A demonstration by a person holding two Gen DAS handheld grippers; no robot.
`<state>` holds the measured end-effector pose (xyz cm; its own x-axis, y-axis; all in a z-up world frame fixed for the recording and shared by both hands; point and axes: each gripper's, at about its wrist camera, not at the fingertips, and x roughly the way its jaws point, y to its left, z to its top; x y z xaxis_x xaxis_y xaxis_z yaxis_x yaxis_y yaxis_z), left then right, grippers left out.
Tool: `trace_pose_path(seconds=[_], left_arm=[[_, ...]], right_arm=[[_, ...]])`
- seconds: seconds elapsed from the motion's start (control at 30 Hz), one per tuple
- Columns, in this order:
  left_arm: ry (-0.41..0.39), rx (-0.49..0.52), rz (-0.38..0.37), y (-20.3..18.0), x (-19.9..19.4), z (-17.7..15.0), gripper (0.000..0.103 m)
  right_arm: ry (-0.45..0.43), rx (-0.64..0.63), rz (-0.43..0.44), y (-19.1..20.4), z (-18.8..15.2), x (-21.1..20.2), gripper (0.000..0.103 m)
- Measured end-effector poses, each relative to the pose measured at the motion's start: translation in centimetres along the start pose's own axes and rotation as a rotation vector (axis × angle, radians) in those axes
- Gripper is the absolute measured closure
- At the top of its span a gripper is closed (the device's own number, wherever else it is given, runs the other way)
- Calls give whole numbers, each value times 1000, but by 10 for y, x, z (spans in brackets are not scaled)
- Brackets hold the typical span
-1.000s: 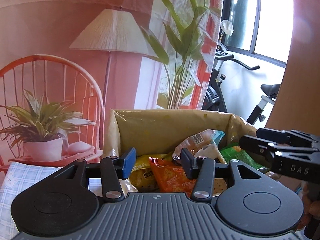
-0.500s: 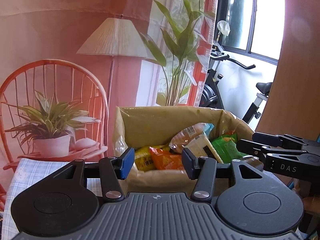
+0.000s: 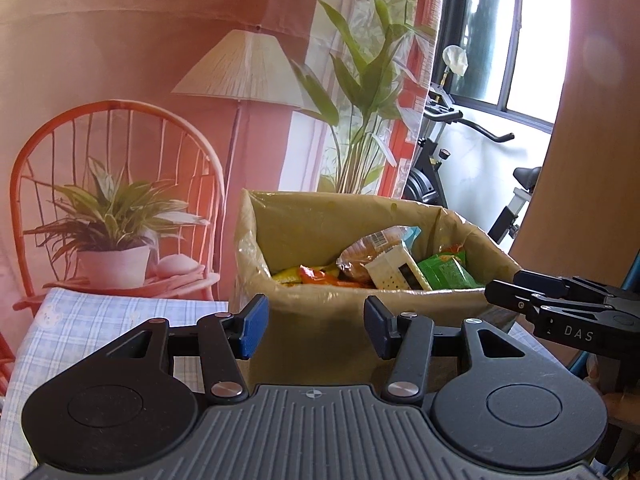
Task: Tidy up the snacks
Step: 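Move both tools back down toward the remaining snacks on the table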
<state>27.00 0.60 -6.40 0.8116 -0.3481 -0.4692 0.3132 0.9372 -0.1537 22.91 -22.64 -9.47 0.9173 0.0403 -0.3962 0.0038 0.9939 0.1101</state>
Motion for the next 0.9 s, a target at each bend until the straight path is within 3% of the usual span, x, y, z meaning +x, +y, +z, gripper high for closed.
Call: trace_pose_path(seconds=[0.47, 0.9], left_arm=[[31, -61, 22, 9, -12, -44, 44], [111, -96, 44, 24, -7, -83, 43]], right_arm=[[-1, -9, 12, 7, -29, -18, 42], [78, 32, 7, 4, -66, -16, 42]])
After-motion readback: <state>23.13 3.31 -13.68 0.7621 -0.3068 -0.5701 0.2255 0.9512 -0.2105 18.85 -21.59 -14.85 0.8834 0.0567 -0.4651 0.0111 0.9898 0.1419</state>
